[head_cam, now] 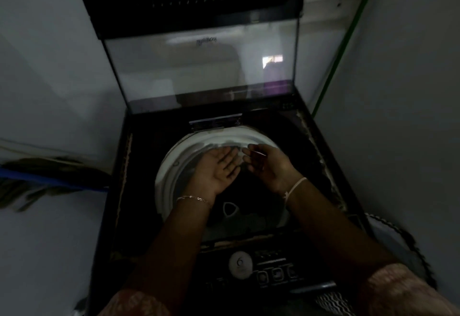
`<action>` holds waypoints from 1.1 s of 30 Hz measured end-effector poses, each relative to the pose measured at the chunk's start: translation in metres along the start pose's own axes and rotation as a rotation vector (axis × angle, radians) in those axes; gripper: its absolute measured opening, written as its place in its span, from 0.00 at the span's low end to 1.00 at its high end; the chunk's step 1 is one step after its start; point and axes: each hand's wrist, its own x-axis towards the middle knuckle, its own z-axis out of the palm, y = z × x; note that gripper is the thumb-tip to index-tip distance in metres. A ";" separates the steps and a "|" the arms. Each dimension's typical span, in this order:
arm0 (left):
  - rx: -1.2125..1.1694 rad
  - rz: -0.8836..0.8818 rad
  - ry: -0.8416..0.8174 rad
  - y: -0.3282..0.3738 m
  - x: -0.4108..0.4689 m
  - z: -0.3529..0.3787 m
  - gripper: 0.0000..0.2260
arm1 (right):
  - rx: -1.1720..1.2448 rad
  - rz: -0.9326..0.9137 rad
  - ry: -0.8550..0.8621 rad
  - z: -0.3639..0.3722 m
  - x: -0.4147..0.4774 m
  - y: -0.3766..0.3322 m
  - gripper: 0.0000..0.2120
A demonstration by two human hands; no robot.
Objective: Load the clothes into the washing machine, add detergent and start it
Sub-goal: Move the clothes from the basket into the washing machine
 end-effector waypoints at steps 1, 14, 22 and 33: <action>0.016 -0.001 -0.017 -0.007 -0.006 0.013 0.11 | 0.011 -0.028 -0.007 -0.009 -0.012 -0.008 0.12; 0.201 -0.090 -0.252 -0.160 -0.041 0.196 0.09 | 0.188 -0.296 0.080 -0.210 -0.144 -0.065 0.13; 0.326 -0.233 -0.235 -0.278 -0.033 0.246 0.09 | 0.291 -0.268 0.293 -0.347 -0.185 -0.028 0.14; 0.544 -0.375 -0.106 -0.368 0.037 0.243 0.11 | 0.421 -0.067 0.616 -0.463 -0.167 0.065 0.11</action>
